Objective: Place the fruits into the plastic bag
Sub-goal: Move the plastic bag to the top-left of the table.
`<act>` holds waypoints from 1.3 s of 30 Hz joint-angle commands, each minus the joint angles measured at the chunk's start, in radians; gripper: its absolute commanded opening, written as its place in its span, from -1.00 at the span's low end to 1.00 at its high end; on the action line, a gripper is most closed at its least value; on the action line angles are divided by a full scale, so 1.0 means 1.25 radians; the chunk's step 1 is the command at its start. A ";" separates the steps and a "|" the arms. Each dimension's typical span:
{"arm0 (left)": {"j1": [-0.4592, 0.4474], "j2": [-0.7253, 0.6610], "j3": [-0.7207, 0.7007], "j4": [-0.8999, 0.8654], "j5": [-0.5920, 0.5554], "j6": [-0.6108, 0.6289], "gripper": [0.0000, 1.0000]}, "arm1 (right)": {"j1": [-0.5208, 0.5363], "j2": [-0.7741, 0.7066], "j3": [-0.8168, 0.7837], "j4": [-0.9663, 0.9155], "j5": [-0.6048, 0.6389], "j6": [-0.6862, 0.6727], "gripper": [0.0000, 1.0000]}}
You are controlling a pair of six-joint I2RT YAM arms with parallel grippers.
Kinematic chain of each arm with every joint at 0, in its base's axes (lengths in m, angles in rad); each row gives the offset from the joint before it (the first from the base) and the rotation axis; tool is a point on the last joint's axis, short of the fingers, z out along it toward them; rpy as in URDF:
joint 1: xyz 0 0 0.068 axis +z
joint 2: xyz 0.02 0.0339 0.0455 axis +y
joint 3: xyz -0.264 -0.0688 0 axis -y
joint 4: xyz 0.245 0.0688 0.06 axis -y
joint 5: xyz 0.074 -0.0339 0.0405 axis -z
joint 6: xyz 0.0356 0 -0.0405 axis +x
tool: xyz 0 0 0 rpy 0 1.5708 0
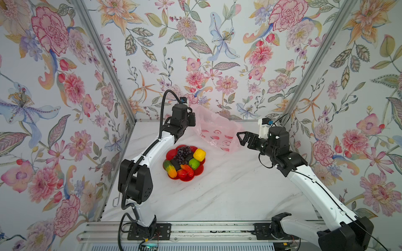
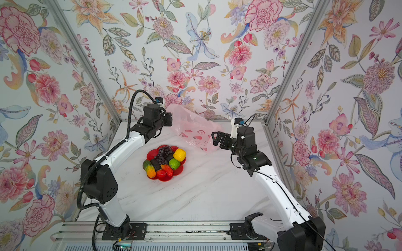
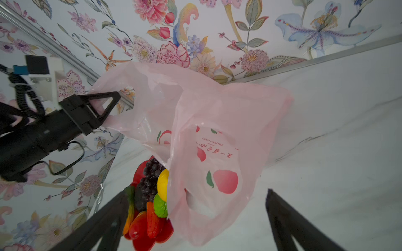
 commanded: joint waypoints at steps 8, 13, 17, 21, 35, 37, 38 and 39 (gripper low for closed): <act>0.001 0.083 0.056 -0.012 0.024 0.015 -1.00 | 0.155 -0.042 0.019 -0.273 -0.161 0.043 0.98; 0.002 0.110 0.062 0.010 0.016 0.028 -1.00 | 0.223 0.058 -0.054 -0.164 -0.200 0.030 0.99; 0.001 0.149 0.105 0.005 0.007 0.034 -1.00 | 0.253 0.153 -0.095 -0.055 -0.226 0.033 0.90; 0.007 0.177 0.153 -0.001 -0.009 0.036 -1.00 | 0.277 0.234 -0.087 -0.026 -0.232 0.010 0.80; 0.070 0.271 0.319 -0.118 -0.182 -0.026 -1.00 | 0.315 0.439 -0.063 0.160 -0.243 0.094 0.32; 0.087 0.268 0.308 -0.135 -0.212 -0.031 -1.00 | 0.311 0.456 -0.054 0.164 -0.235 0.103 0.22; 0.098 0.261 0.290 -0.139 -0.216 -0.034 -1.00 | 0.307 0.464 -0.052 0.170 -0.233 0.108 0.15; 0.110 0.252 0.271 -0.143 -0.221 -0.040 -1.00 | 0.302 0.472 -0.050 0.180 -0.234 0.115 0.07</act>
